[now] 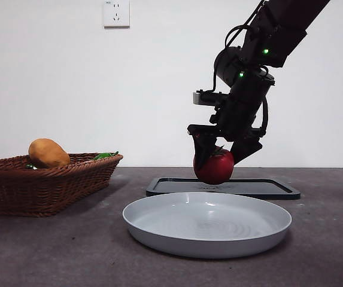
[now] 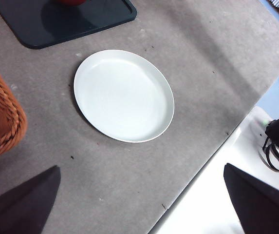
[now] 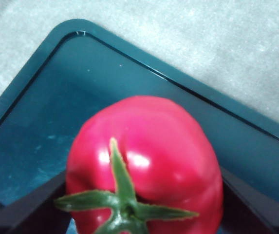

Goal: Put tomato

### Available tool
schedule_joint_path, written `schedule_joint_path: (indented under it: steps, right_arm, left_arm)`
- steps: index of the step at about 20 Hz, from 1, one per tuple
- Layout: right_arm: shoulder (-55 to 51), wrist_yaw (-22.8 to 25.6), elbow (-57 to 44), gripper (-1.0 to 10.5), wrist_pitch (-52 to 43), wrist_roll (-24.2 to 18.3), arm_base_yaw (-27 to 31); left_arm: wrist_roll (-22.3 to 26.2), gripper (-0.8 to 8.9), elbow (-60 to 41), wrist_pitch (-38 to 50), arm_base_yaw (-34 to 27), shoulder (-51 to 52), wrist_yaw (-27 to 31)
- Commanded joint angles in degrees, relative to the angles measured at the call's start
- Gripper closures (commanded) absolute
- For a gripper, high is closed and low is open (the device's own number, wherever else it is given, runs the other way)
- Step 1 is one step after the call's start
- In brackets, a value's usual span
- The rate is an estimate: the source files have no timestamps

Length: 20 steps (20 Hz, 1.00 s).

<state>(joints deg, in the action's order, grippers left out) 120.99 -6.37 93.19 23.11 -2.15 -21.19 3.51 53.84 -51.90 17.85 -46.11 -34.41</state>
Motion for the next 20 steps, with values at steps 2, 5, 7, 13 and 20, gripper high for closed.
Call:
schedule_joint_path:
  steps: [2, 5, 7, 13, 20]
  right_arm:
    - [2.7, -0.1, 1.4, 7.0, -0.2, -0.4, 0.0]
    - [2.8, -0.1, 1.4, 7.0, 0.7, -0.5, 0.0]
    - [2.8, -0.9, 1.4, 6.4, 1.7, -0.4, 0.0]
    - [1.8, -1.1, 1.4, 3.8, 3.3, 0.3, 0.0]
    - [-8.1, 0.6, 1.4, 3.7, 8.6, 0.5, 0.0]
  left_arm:
    - [0.3, 2.55, 1.0, 0.5, 0.2, -0.3, -0.2]
    - [0.3, 2.55, 1.0, 0.4, 0.2, -0.3, -0.2]
    - [0.3, 2.55, 1.0, 0.4, 0.2, -0.3, -0.2]
    - [0.3, 2.55, 1.0, 0.2, 0.2, -0.3, -0.2]
    - [0.3, 2.55, 1.0, 0.0, 0.2, -0.3, -0.2]
